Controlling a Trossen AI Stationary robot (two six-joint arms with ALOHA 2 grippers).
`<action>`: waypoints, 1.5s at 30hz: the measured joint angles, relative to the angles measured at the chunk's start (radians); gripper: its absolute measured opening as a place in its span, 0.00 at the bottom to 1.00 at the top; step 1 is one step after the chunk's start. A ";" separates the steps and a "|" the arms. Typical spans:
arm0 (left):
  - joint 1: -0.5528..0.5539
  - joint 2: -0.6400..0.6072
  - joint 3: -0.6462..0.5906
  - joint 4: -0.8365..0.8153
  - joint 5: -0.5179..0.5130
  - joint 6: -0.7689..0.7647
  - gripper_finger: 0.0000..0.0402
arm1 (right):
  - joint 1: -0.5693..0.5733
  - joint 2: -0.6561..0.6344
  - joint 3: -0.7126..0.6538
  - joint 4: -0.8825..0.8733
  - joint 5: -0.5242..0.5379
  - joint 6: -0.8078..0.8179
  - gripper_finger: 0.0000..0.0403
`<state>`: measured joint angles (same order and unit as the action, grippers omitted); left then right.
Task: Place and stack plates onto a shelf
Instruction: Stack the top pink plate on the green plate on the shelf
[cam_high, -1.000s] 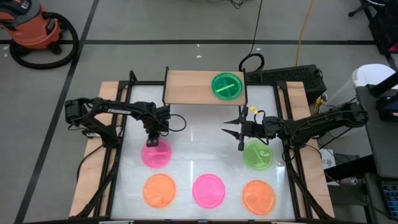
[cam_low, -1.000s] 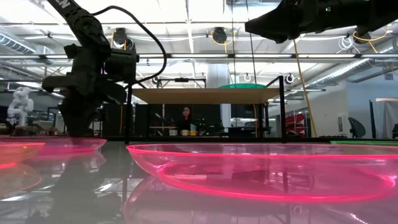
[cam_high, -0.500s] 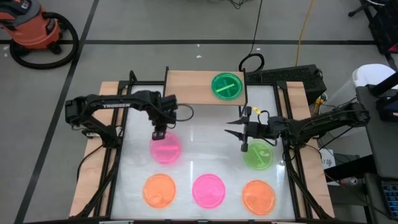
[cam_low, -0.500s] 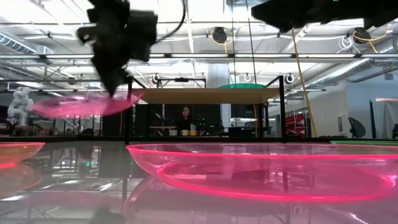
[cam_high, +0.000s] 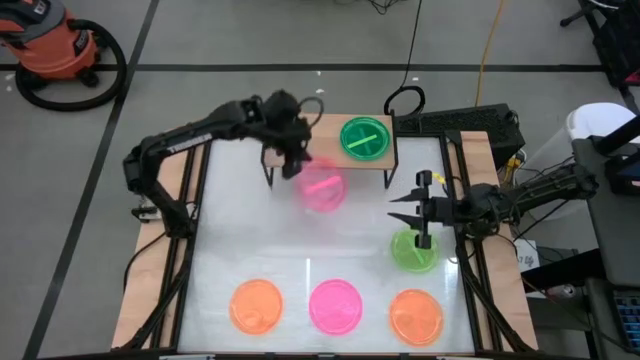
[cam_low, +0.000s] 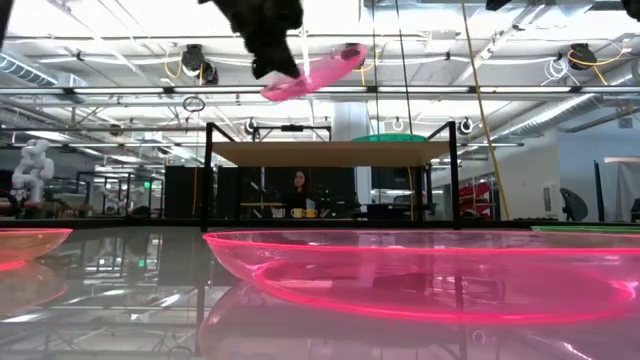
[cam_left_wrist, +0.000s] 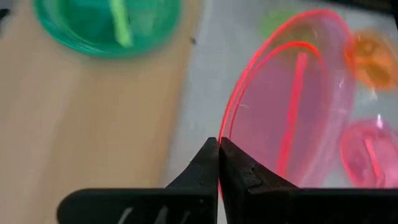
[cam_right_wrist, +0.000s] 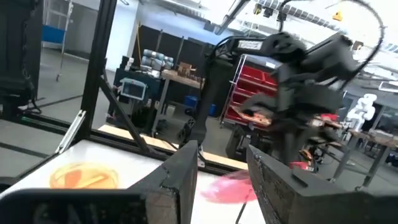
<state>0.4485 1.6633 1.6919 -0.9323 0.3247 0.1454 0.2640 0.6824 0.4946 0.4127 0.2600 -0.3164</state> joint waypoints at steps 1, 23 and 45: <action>0.013 0.030 0.042 0.003 0.002 -0.016 0.00 | 0.000 -0.001 0.000 0.003 0.000 0.015 0.30; 0.201 0.550 0.580 0.149 0.174 -0.206 0.00 | 0.000 -0.001 0.000 0.020 -0.002 -0.016 0.30; 0.216 0.442 0.579 0.247 0.265 -0.164 0.26 | 0.000 -0.001 0.001 0.006 0.005 -0.041 0.30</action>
<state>0.6642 2.1058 2.2711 -0.6854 0.5895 -0.0182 0.2638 0.6819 0.4953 0.4182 0.2646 -0.3572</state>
